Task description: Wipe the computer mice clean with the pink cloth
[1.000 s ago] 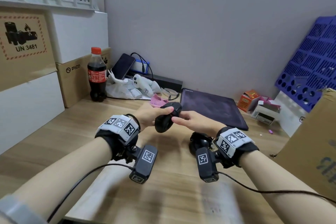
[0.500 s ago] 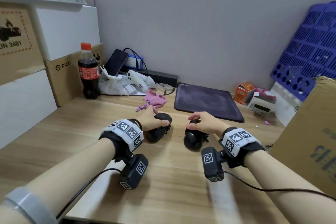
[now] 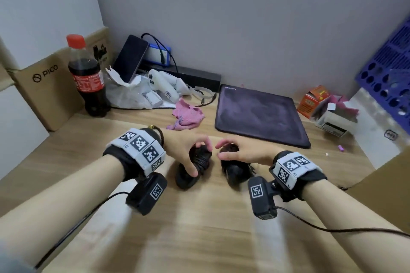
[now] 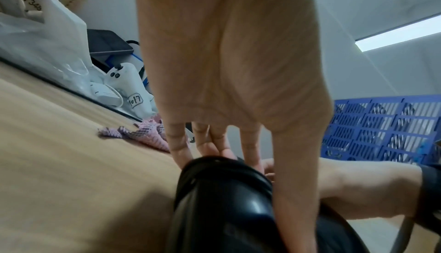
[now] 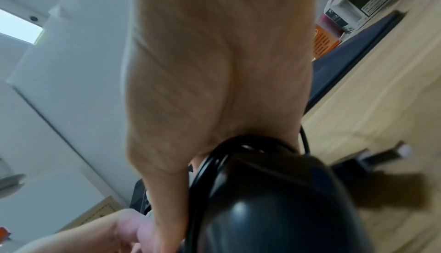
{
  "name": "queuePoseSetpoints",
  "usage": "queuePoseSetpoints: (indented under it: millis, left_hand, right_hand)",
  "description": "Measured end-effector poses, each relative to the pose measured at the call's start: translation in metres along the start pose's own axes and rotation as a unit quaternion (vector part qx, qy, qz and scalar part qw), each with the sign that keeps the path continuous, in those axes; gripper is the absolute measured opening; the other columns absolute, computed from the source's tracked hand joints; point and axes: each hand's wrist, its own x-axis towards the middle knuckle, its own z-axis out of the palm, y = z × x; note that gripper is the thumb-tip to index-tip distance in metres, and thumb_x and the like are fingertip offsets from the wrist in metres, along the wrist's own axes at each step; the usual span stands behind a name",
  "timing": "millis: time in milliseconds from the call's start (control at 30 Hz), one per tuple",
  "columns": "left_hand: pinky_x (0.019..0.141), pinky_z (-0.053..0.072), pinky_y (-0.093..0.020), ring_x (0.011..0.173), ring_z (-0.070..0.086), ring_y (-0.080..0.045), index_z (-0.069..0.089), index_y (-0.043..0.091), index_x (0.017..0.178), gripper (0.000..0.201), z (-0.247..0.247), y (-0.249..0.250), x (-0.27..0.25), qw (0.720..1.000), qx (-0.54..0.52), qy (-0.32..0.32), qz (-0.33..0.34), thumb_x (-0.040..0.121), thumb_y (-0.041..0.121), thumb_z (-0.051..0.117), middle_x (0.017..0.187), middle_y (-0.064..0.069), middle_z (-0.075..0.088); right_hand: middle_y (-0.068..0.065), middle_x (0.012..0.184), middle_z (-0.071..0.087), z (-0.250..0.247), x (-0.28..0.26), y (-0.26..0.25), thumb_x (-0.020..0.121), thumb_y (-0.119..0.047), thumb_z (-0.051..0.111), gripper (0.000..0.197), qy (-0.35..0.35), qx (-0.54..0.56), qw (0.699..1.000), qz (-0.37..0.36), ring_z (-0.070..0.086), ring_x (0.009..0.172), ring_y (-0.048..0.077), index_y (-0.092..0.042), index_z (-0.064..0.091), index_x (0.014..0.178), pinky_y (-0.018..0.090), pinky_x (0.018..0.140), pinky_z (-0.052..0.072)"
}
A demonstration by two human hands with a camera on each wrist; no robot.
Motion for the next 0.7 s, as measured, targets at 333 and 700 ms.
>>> queuePoseSetpoints:
  millis: [333,700]
  left_hand:
    - [0.090,0.038,-0.032,0.106,0.043,-0.024,0.052,0.015,0.112,0.050,0.008,0.014,-0.010,0.994,-0.026,0.028,-0.106,0.075,0.035,0.079,0.109,-0.003,0.042]
    - [0.085,0.038,-0.025,0.116,0.054,-0.031,0.058,0.005,0.125,0.032,-0.033,0.054,-0.046,0.992,-0.056,-0.034,-0.108,0.096,0.016,0.051,0.126,-0.015,0.059]
  right_hand:
    - [0.008,0.147,0.036,-0.022,-0.045,-0.022,0.087,-0.010,0.068,0.064,-0.097,-0.059,0.993,0.033,0.033,0.136,0.020,-0.012,0.039,0.144,0.010,0.100,0.023]
    - [0.008,0.143,0.049,-0.019,-0.051,-0.031,0.093,-0.006,0.046,0.046,-0.026,-0.021,0.995,0.097,0.040,0.135,0.025,-0.014,0.050,0.138,0.031,0.114,0.028]
